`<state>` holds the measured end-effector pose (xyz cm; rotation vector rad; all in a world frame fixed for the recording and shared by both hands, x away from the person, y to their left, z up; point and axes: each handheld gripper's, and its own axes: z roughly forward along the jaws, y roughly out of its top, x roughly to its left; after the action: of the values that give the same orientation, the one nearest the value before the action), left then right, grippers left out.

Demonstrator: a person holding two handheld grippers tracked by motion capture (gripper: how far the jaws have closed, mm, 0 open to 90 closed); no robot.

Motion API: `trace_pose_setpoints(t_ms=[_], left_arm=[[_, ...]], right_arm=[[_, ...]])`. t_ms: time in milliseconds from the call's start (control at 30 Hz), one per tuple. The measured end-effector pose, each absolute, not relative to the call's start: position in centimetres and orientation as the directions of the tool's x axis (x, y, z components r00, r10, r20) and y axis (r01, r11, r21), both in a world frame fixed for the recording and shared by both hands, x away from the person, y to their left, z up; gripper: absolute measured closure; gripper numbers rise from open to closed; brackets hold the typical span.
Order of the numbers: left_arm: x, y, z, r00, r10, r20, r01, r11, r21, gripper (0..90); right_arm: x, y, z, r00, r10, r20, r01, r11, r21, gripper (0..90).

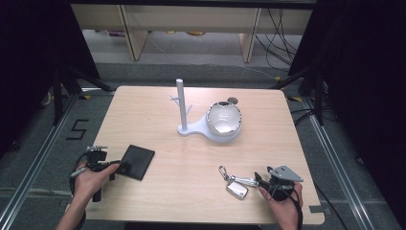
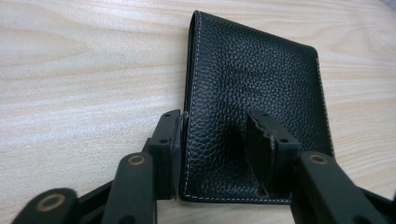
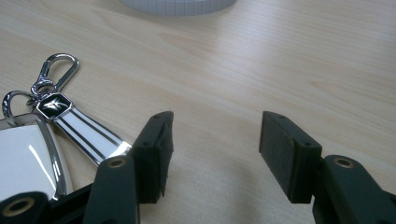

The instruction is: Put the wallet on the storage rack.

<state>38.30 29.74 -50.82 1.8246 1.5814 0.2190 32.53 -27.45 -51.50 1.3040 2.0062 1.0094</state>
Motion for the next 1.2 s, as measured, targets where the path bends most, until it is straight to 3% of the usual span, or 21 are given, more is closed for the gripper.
trace_pose_setpoints(t_ms=[200, 300, 567, 600, 1000, 1100, 1200], left_arm=[[38.5, 29.8, -50.5, 0.245, 0.926, -0.287, 0.809, -0.031, 0.587, 61.0], [38.4, 29.8, -50.3, 0.266, 0.93, -0.254, 0.8, -0.066, 0.597, 70.6], [38.1, 29.5, -50.1, 0.309, 0.934, -0.181, 0.762, -0.129, 0.635, 78.8], [38.0, 29.6, -50.1, 0.312, 0.933, -0.177, 0.757, -0.132, 0.64, 84.3], [37.4, 30.2, -50.4, 0.345, 0.907, -0.24, 0.709, -0.084, 0.7, 87.5], [37.2, 30.3, -50.3, 0.359, 0.887, -0.29, 0.684, -0.039, 0.729, 87.6], [36.8, 30.3, -49.8, 0.404, 0.87, -0.283, 0.642, -0.049, 0.765, 87.8]], right_arm=[[32.5, -27.5, -51.5, -0.388, 0.921, -0.037, 0.518, 0.252, 0.817, 45.5], [32.5, -27.5, -51.5, -0.39, 0.92, -0.034, 0.519, 0.25, 0.818, 45.5], [32.6, -27.5, -51.5, -0.39, 0.92, -0.037, 0.519, 0.253, 0.816, 45.4], [32.5, -27.5, -51.5, -0.389, 0.92, -0.038, 0.52, 0.253, 0.816, 45.4], [32.5, -27.1, -51.2, -0.409, 0.912, -0.04, 0.496, 0.258, 0.829, 48.3], [32.7, -26.5, -50.6, -0.435, 0.899, -0.045, 0.478, 0.273, 0.835, 48.3], [33.2, -25.2, -49.7, -0.479, 0.877, -0.044, 0.459, 0.293, 0.839, 48.5]])
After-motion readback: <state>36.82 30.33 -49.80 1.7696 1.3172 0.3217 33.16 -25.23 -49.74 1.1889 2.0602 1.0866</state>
